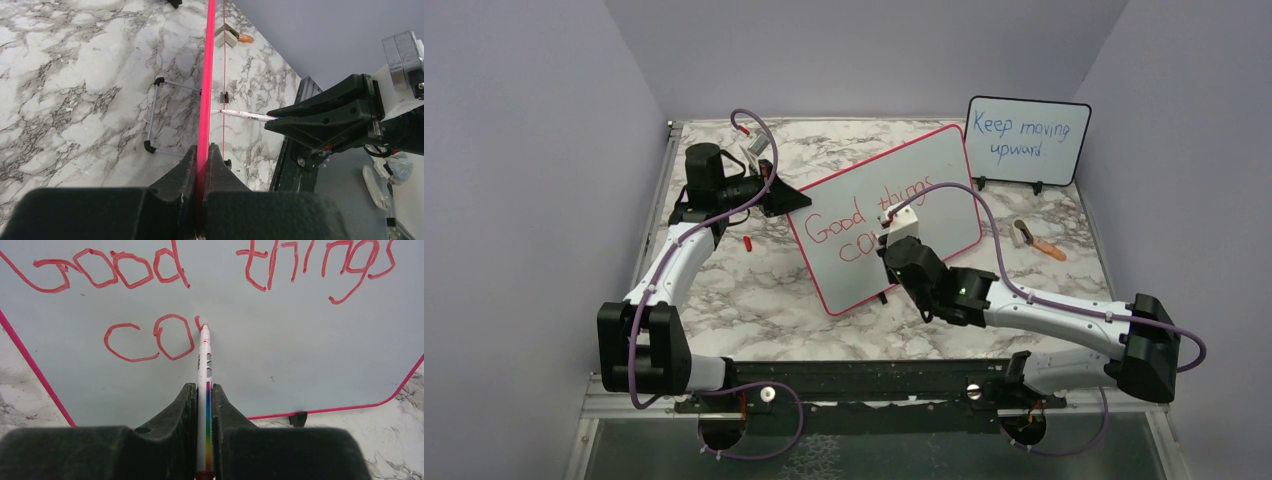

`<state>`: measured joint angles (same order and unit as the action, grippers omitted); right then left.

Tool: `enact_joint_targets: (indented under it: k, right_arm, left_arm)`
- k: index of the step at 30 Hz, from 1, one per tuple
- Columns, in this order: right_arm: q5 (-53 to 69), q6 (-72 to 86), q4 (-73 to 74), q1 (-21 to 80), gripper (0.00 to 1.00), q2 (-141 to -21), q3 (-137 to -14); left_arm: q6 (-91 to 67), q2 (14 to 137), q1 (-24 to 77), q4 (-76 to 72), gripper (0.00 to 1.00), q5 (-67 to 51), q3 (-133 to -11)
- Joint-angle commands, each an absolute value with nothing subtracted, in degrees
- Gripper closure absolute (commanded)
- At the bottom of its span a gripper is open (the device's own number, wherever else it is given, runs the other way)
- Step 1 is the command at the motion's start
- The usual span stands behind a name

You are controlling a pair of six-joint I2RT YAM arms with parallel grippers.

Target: Write a sentence on the whiteboard

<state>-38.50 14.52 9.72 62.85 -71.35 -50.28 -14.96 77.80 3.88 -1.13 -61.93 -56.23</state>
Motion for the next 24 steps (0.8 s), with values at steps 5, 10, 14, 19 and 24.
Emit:
enact_joint_targets:
  k: [5,10,14,19,24]
  right_arm:
    - [-42.65,15.07,6.68,61.93,0.99,-69.55,-49.54]
    - [-42.58,16.15,7.90,61.44,0.99,-69.10,-49.00]
    - [-41.55,17.31,9.82,61.35,0.99,-69.08,-48.72]
    - [-40.04,18.68,11.63,61.35,0.99,-69.17,-48.02]
    - [-38.87,17.85,10.16,61.35,0.99,-67.28,-47.79]
  left_arm:
    - [-10.72,79.86,4.48,2.69,1.00,-55.99,-55.11]
    - [-10.72,79.97,4.48,2.66,1.00,-55.99,-55.11]
    - [-10.72,79.98,4.48,2.64,1.00,-55.96,-55.11]
    - [-10.73,79.98,4.48,2.68,1.00,-55.99,-55.11]
    - [-10.76,79.99,4.49,2.64,1.00,-55.99,-55.08]
